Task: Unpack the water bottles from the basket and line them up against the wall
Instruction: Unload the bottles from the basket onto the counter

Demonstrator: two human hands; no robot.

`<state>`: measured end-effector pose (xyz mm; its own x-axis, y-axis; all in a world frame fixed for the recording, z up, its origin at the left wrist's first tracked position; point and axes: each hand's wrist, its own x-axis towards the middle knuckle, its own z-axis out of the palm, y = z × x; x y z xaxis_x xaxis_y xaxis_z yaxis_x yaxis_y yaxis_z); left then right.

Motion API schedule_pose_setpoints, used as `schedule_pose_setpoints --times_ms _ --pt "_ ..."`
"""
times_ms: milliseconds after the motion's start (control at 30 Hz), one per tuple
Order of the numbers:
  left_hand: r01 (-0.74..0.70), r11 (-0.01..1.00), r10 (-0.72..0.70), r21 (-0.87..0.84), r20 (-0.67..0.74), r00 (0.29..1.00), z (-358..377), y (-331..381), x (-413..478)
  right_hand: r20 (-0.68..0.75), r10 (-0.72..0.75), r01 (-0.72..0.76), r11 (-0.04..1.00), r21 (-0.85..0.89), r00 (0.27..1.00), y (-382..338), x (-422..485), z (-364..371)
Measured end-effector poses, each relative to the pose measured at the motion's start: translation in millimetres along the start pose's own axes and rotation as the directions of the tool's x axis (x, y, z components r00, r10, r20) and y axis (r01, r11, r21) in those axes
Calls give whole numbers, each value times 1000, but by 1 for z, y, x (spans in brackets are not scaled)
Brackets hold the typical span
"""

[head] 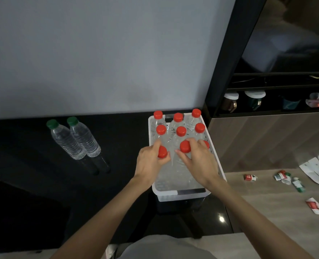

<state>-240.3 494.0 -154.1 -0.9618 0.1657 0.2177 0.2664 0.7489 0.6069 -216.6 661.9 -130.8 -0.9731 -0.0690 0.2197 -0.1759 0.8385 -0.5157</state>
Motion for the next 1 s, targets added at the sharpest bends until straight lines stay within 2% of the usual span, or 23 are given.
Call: schedule_pose_setpoints --times_ms 67,133,333,533,633,767,1000 --pt "-18 999 17 -43 -39 999 -10 11 3 -51 36 -26 983 181 998 -5 2 -6" --pt "-42 998 37 -39 -111 993 -26 23 9 -89 44 -18 961 275 995 -12 6 -17" --pt "-26 999 14 -29 -340 940 -98 53 24 -222 -82 128 971 202 972 -51 32 -71" --pt "-87 996 77 -1 -461 884 -158 48 22 -269 -212 274 936 221 939 -114 58 -95" --pt "-96 995 102 38 -483 870 -182 28 13 -248 -254 312 921 234 935 -144 68 -83" --pt "1 998 27 62 -441 897 -205 -17 -6 -172 -286 319 925 209 943 -181 74 -48" --pt "157 980 -108 120 -337 935 -231 -124 -52 131 -314 289 940 179 940 -235 75 51"
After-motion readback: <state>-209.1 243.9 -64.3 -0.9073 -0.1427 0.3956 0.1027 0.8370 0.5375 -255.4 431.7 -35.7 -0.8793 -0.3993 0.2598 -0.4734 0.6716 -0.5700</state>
